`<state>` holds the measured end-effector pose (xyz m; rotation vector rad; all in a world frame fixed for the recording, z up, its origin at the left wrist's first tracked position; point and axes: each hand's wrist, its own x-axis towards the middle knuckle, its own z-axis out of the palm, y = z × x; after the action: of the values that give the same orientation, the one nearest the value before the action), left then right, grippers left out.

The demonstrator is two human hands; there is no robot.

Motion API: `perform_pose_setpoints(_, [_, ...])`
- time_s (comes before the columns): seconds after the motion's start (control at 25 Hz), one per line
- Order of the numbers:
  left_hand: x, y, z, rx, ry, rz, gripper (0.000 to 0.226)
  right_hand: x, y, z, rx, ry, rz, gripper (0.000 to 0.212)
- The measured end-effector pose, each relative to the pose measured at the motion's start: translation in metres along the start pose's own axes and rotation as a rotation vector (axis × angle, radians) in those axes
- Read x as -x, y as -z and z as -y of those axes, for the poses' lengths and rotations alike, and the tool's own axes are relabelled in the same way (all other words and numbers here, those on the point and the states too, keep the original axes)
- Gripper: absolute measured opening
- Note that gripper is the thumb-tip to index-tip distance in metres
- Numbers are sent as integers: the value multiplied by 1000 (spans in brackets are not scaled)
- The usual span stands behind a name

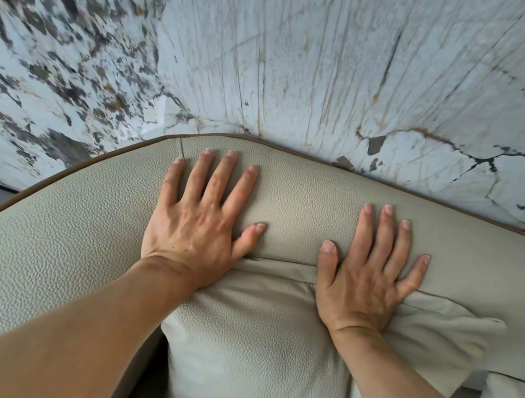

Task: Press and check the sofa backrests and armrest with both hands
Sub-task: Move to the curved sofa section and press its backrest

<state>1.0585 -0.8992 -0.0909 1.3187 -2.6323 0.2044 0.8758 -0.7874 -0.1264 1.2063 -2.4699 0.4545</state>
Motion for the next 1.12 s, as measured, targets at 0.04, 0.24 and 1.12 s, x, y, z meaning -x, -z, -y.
perform_pose_setpoints(0.04, [0,0,0,6,2,8,72,0,2,0,4,0,11,70])
perform_pose_setpoints(0.24, [-3,8,1,-17,15,94,71,-5,17,1,45,-1,205,73])
perform_pose_setpoints(1.12, [166,248,-21,145,72,511,66,80,315,7,-3,-4,891,71])
